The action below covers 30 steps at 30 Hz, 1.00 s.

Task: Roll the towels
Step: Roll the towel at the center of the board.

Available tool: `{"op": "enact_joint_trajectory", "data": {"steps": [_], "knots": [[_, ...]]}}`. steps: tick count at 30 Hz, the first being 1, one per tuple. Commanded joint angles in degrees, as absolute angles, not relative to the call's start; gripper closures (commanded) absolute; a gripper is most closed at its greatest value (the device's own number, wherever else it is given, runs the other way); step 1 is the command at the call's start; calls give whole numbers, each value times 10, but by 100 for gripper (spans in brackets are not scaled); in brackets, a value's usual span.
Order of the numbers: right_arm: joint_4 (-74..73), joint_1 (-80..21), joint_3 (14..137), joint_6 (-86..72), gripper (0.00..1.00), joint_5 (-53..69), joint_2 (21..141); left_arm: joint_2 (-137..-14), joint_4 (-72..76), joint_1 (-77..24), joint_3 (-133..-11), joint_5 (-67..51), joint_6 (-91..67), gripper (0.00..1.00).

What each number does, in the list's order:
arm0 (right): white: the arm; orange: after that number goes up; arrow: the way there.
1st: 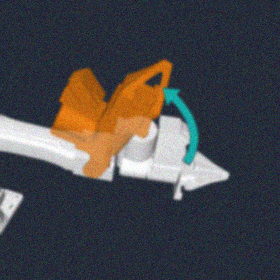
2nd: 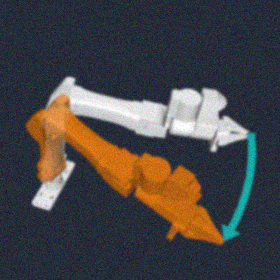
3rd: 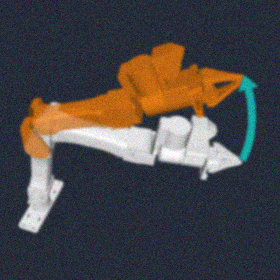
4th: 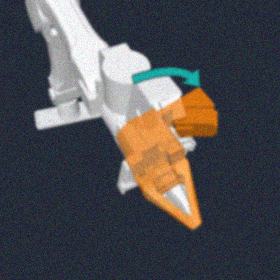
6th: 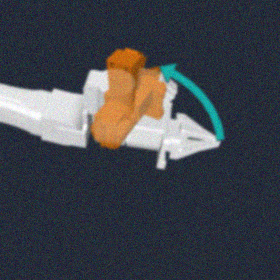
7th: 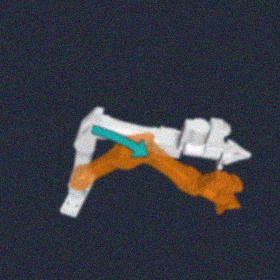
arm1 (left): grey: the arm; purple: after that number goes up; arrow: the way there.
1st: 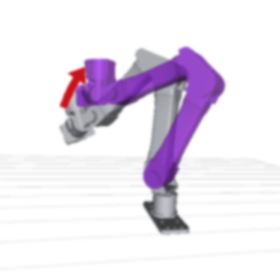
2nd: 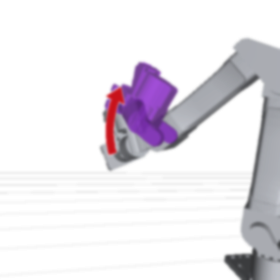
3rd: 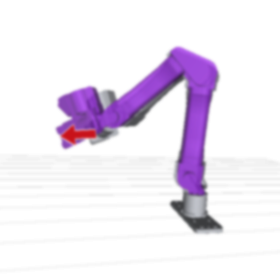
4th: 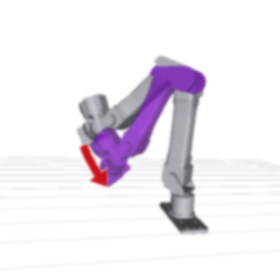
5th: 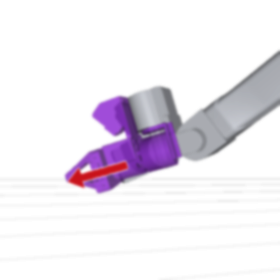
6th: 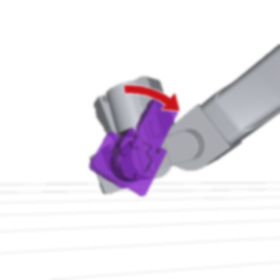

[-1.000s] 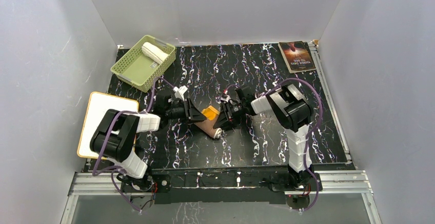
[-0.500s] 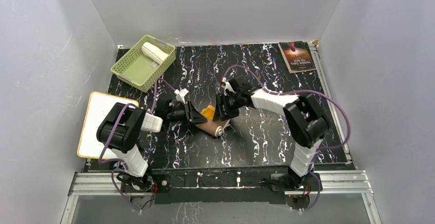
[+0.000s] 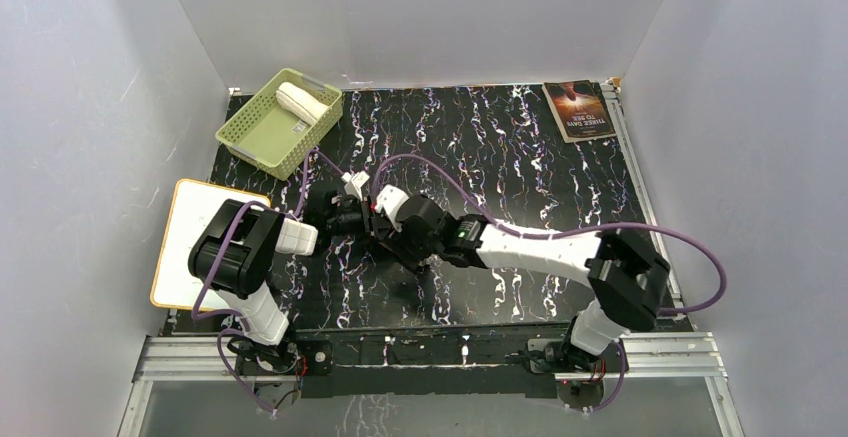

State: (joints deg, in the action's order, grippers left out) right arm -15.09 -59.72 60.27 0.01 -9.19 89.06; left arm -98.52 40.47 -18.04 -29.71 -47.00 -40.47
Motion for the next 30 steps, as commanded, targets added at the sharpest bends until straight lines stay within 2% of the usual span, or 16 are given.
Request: {"op": "enact_joint_trajectory", "data": {"steps": [1,13,20,30], "knots": [[-158,-618,601,59,42,-163,926,-1004,327,-183,-287,-405,-361,70],[-150,-674,592,64,44,-177,969,-1008,302,-183,-292,-395,-358,70],[-182,-674,608,36,46,-234,1053,-1002,292,-183,-294,-397,-357,70],[-215,-672,615,-13,50,-333,1115,-995,262,-182,-306,-415,-347,70]]}}
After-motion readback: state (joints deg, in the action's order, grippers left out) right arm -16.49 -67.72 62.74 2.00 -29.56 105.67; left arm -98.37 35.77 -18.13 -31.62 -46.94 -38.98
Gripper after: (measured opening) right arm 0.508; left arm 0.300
